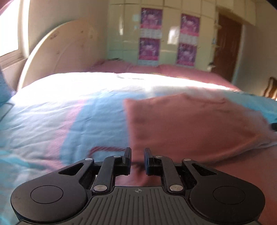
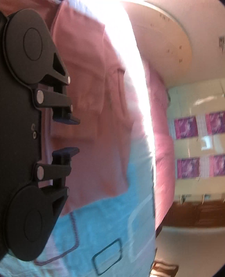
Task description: Fold small clothes
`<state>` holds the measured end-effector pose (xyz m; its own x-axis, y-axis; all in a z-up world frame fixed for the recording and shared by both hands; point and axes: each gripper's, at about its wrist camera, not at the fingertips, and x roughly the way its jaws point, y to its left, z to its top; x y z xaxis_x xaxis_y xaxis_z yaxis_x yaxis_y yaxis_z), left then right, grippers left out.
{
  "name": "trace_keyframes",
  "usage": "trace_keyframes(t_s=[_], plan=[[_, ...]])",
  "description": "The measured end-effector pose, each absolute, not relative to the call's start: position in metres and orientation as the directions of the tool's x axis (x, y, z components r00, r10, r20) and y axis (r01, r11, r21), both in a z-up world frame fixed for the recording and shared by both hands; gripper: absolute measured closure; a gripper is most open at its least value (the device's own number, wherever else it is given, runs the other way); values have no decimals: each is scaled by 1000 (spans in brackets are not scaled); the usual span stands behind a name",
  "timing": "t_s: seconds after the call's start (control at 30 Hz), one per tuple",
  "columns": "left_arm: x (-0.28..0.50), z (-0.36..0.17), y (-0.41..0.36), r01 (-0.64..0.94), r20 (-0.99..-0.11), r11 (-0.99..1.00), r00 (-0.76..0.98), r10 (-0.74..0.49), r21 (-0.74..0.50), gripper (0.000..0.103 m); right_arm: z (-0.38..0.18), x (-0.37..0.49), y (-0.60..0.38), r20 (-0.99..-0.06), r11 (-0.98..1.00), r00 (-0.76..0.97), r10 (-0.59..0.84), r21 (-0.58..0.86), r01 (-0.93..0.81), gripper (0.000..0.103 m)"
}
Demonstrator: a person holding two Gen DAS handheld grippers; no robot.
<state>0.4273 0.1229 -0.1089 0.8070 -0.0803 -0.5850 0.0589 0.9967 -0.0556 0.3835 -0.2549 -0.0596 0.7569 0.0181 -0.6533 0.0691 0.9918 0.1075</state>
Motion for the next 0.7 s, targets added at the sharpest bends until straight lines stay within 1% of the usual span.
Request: trace_keyframes(t_s=[0.07, 0.13, 0.2, 0.23, 0.27, 0.3, 0.33, 0.37, 0.43, 0.5, 0.53, 0.57, 0.6, 0.63, 0.7], plan=[[436, -110, 98, 112, -590, 991, 797, -134, -73, 90, -62, 392, -238, -665, 994, 744, 65, 112, 13, 83], [444, -112, 74, 163, -595, 984, 784, -176, -77, 90, -72, 403, -219, -696, 992, 709, 116, 120, -45, 84], [452, -119, 52, 207, -619, 976, 758, -205, -69, 80, -80, 404, -201, -721, 990, 678, 142, 97, -105, 86], [456, -126, 45, 222, -635, 973, 744, -206, -55, 67, -84, 403, -196, -727, 990, 674, 134, 70, -121, 85], [458, -132, 41, 226, -652, 973, 732, -197, -39, 64, -87, 401, -195, -733, 991, 669, 119, 49, -123, 90], [459, -138, 41, 226, -670, 974, 719, -187, -30, 64, -91, 399, -198, -742, 993, 662, 104, 37, -115, 96], [456, -142, 43, 231, -665, 972, 719, -201, -44, 64, -93, 396, -207, -745, 995, 661, 90, 44, -86, 103], [453, -143, 47, 235, -657, 970, 722, -217, -62, 64, -93, 392, -217, -745, 996, 661, 87, 68, -54, 103], [452, -142, 47, 249, -659, 967, 719, -222, -53, 64, -94, 391, -229, -746, 990, 653, 129, 138, -37, 103], [455, -139, 42, 257, -671, 966, 710, -213, -34, 63, -96, 394, -221, -758, 991, 639, 134, 116, -70, 103], [458, -135, 42, 258, -678, 965, 703, -215, -39, 63, -94, 396, -217, -753, 991, 644, 132, 110, -74, 100], [462, -128, 44, 260, -670, 964, 707, -226, -51, 63, -90, 397, -217, -737, 990, 662, 137, 119, -72, 92], [465, -121, 48, 261, -655, 964, 721, -228, -49, 63, -84, 399, -218, -718, 989, 682, 140, 132, -65, 87], [470, -116, 49, 261, -642, 965, 735, -219, -31, 63, -79, 402, -219, -700, 990, 702, 130, 130, -55, 80], [490, -109, 56, 246, -626, 969, 756, -190, 3, 63, -76, 415, -225, -691, 994, 716, 99, 102, -39, 82]])
